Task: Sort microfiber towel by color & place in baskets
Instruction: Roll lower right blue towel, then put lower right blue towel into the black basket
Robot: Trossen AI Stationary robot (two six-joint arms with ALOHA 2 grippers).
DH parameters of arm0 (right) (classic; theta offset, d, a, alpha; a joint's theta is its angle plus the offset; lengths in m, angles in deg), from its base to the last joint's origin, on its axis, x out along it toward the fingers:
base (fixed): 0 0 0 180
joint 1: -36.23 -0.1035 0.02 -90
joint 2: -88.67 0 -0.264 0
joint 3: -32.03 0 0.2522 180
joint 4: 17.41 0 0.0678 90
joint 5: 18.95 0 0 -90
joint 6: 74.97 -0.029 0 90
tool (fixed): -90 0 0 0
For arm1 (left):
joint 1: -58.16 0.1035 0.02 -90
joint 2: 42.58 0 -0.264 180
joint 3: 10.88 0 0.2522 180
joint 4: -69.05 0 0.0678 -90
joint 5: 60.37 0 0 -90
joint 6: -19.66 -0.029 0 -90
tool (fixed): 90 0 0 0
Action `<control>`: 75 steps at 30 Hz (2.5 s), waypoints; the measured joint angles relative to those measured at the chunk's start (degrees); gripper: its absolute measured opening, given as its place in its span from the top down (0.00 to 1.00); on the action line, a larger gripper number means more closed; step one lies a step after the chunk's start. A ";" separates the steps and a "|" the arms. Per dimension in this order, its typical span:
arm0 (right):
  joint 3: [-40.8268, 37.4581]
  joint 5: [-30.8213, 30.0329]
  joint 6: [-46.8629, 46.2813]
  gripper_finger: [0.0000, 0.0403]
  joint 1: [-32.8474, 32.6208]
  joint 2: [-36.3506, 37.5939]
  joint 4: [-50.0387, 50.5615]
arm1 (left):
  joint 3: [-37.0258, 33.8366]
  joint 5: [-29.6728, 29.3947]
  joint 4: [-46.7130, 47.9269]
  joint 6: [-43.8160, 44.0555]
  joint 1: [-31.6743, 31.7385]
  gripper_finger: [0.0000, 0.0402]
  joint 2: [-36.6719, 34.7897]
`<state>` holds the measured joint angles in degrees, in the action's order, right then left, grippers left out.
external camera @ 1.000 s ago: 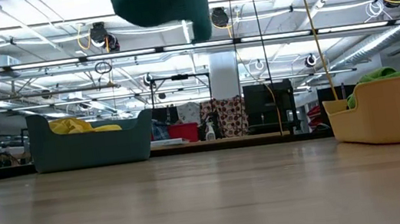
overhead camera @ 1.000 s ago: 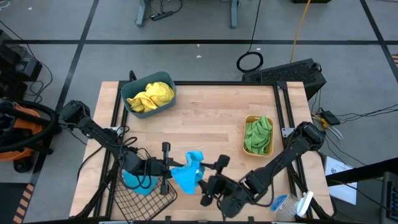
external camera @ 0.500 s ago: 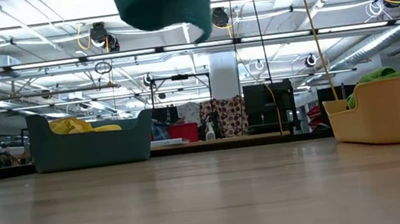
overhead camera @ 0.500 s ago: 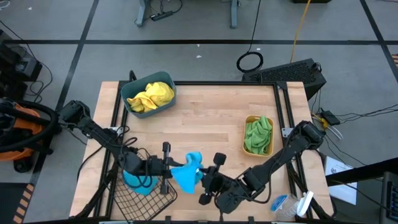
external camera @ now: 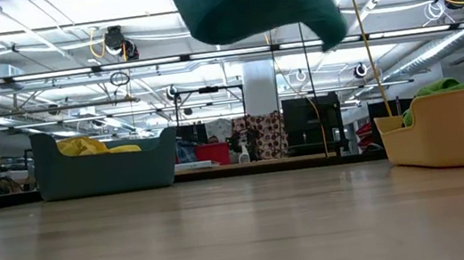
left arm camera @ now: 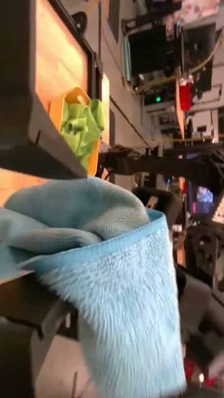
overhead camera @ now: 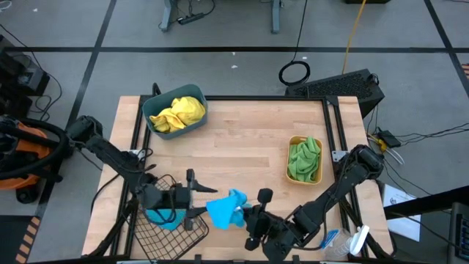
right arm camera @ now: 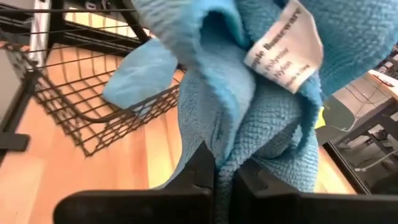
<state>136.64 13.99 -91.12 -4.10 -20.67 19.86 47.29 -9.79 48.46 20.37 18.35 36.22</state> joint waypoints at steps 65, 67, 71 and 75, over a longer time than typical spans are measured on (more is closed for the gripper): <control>0.02 16.80 16.88 0.85 4.31 0.48 -18.78 | 3.21 14.53 -1.69 -20.82 1.53 0.74 8.24; 0.02 16.28 16.86 0.79 3.85 0.48 -18.95 | 3.19 15.10 -1.27 -22.24 1.16 0.87 8.28; 0.07 15.90 15.84 0.69 3.42 0.48 -17.77 | 3.19 14.74 -0.90 -25.42 0.32 0.95 8.29; 0.11 12.24 13.74 0.61 2.47 0.48 -14.17 | 3.19 11.51 0.24 -25.61 -1.30 0.92 7.34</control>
<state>136.75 26.23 -77.38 -1.63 -20.19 5.69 50.48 1.72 48.70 -5.24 17.06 43.56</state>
